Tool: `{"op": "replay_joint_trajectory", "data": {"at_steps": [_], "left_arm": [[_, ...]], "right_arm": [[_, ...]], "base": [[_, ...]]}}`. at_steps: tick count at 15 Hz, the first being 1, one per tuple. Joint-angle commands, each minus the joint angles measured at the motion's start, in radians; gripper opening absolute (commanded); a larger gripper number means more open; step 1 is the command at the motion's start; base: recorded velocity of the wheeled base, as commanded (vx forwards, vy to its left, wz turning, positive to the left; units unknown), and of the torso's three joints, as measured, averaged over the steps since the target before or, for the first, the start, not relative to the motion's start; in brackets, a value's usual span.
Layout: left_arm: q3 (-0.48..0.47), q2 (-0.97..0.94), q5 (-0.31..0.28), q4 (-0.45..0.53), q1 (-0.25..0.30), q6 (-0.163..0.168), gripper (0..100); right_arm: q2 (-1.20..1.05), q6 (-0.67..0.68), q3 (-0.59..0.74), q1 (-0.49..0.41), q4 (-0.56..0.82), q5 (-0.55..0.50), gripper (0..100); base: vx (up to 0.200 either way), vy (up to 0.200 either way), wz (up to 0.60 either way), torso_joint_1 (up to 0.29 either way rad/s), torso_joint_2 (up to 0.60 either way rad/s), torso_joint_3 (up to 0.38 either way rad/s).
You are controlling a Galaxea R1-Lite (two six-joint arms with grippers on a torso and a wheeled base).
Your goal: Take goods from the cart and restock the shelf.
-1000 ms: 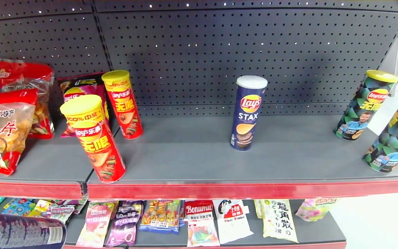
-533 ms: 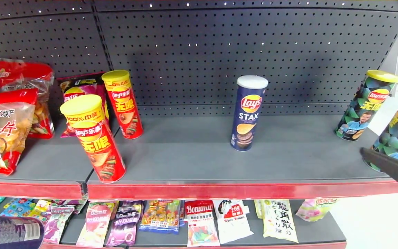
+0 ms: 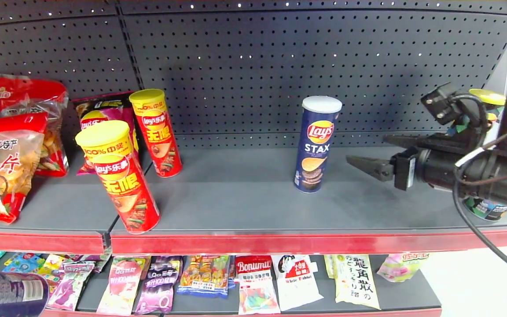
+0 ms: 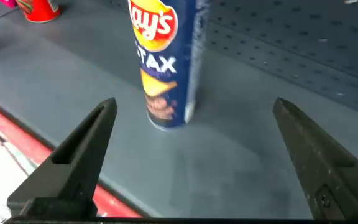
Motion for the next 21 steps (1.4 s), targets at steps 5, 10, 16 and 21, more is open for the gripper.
{"op": "replay_joint_trajectory", "data": {"at_steps": [5,10,16,21], "left_arm": [[-0.015,0.031,0.0,0.001,0.0,0.0,0],[-0.011,0.043,0.0,0.001,0.0,-0.002,0],[-0.015,0.051,0.0,0.002,0.0,-0.002,0],[-0.015,0.052,0.001,0.002,0.0,-0.002,0]], "right_arm": [[0.196,0.04,-0.156,0.013,-0.001,0.001,100],[0.22,0.05,-0.183,0.026,-0.003,0.026,100],[0.309,0.052,-0.309,0.076,-0.006,0.024,100],[0.375,0.055,-0.38,0.097,-0.006,0.023,100]], "base": [[0.0,0.0,0.0,0.0,0.0,0.0],[0.0,0.0,0.0,0.0,0.0,0.0],[0.0,0.0,0.0,0.0,0.0,0.0],[0.0,0.0,0.0,0.0,0.0,0.0]]}}
